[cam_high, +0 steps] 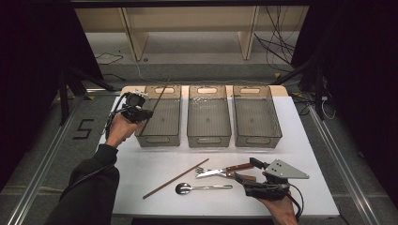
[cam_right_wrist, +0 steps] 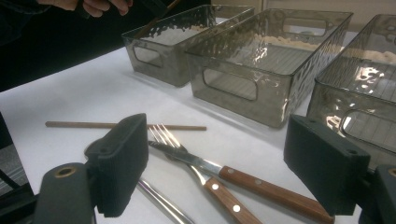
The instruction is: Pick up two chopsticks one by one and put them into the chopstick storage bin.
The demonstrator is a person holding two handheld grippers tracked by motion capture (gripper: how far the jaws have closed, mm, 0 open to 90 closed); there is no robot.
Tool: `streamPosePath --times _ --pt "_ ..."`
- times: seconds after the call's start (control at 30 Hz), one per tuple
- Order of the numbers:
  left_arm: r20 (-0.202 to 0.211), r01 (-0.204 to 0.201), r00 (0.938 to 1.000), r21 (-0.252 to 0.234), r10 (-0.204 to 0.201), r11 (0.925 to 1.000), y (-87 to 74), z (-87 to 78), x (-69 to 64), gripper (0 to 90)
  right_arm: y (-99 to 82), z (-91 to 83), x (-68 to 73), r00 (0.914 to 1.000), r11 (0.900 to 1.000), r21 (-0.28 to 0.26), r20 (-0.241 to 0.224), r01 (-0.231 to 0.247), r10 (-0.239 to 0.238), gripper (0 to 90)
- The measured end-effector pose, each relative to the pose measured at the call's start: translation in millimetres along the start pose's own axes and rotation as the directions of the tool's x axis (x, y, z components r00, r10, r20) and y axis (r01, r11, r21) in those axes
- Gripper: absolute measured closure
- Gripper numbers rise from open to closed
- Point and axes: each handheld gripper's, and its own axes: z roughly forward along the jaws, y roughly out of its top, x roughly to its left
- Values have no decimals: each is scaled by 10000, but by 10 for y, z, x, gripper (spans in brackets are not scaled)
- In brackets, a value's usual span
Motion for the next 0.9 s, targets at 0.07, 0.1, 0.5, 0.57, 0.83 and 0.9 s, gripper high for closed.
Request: streamPosePath --times 0.07,0.1,0.5,0.57,0.83,0.9 --pt "-7 47 10000 78 -47 10000 -7 13 -3 841 0 0 0 10000 10000 0 2 1 -1 228" --pt "14 45 10000 130 -45 9999 -11 19 -5 841 -1 2 0 10000 10000 -3 -14 -9 9 228" --pt "-138 356 9993 790 -346 9962 -79 172 21 838 -3 1 3 10000 10000 33 -6 -28 28 228" --pt "-198 362 9992 819 -347 9960 -96 193 29 837 -2 1 4 10000 10000 28 -9 -20 20 228" --pt "-364 565 9979 924 -533 9941 -120 237 49 791 -3 5 2 10000 10000 39 -2 -27 27 228" --pt "-405 696 9970 752 -667 9947 -114 221 50 773 -5 6 -2 10000 10000 5 -20 -78 78 229"
